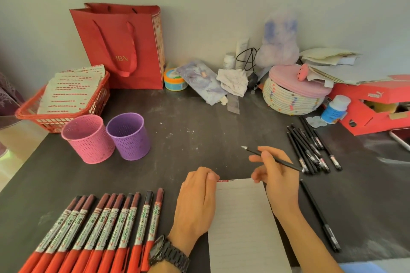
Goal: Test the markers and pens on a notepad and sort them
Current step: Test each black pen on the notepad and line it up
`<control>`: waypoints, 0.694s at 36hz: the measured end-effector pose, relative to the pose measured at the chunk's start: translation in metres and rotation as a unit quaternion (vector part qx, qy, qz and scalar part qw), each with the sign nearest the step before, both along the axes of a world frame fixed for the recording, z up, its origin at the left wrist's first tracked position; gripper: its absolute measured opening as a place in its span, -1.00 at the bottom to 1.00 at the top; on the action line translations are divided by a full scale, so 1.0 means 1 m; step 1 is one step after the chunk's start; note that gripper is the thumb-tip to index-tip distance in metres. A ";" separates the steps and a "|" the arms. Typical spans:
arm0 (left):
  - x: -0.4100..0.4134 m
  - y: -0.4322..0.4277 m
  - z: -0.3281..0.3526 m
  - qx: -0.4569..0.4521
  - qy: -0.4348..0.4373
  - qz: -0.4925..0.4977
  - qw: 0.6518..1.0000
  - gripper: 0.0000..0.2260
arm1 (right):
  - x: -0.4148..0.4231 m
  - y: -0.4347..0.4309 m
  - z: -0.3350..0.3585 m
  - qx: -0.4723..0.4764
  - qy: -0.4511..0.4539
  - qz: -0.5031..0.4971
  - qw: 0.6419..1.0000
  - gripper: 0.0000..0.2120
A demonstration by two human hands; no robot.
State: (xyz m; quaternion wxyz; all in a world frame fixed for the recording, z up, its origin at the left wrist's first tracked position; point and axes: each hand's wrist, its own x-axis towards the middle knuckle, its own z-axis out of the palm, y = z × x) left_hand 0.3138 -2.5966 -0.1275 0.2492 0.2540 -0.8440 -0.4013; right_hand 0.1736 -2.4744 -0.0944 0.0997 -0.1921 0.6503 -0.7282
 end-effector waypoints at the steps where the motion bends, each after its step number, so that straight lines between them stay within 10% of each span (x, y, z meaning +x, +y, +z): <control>1: 0.000 0.000 0.000 0.003 0.001 0.008 1.000 -0.67 | 0.001 0.003 0.002 -0.011 -0.017 0.004 1.000 -0.88; 25: 0.010 -0.001 0.009 0.047 -0.002 -0.016 0.999 -0.76 | 0.015 0.041 -0.024 -0.047 -0.053 0.066 0.995 -0.66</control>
